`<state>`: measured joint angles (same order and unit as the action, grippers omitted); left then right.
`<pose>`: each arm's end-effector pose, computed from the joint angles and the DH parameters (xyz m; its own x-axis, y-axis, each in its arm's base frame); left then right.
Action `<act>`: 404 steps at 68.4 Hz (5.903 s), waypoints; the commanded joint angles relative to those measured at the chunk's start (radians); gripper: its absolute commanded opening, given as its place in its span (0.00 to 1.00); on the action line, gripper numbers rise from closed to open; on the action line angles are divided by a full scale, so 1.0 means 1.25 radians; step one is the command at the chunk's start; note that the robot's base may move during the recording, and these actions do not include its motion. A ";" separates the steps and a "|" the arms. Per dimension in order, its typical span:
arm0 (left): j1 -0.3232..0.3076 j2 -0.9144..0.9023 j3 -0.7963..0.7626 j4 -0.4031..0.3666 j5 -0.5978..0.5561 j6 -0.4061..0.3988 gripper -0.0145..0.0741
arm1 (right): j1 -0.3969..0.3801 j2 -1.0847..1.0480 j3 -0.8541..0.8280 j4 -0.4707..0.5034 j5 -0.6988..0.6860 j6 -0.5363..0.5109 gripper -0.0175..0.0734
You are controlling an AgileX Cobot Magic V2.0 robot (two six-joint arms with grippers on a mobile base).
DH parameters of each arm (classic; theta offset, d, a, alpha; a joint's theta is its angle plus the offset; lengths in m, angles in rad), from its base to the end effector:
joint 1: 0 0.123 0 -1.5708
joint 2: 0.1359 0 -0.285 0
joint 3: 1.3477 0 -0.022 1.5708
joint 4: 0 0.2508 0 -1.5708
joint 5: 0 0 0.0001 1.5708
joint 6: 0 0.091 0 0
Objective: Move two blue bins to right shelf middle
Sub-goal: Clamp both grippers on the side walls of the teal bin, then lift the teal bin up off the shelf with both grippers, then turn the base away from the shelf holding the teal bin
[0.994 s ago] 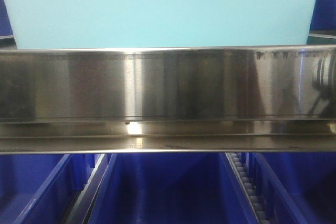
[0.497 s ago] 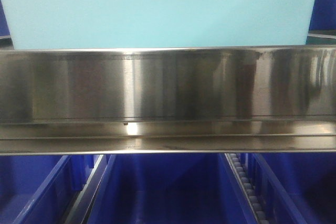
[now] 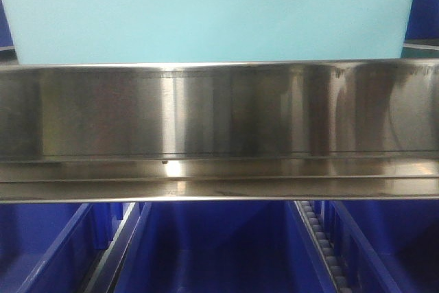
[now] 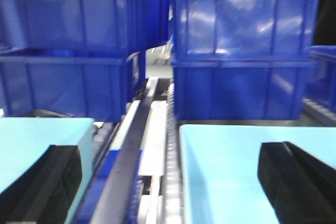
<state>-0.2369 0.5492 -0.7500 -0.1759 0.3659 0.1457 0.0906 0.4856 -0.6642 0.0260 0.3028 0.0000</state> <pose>0.0999 -0.0300 0.3890 -0.0762 -0.0009 -0.9971 0.2936 0.9557 -0.0233 0.0950 0.0093 0.3726 -0.0392 0.0214 -0.9990 -0.0972 0.9949 0.0251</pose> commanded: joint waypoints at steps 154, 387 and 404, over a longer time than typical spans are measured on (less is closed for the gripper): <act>-0.132 0.890 -0.793 0.087 0.682 -0.189 0.04 | 0.217 0.912 -0.817 0.018 0.681 0.048 0.03; -0.132 0.790 -0.990 0.080 0.684 -0.189 0.04 | 0.217 0.784 -0.975 0.038 0.589 0.050 0.03; -0.132 0.790 -0.990 0.080 0.684 -0.189 0.04 | 0.217 0.784 -0.975 0.038 0.589 0.050 0.03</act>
<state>-0.4028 1.5545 -1.9771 -0.0624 1.2430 -0.1057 0.3653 1.4788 -1.8717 0.0791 1.0830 0.0791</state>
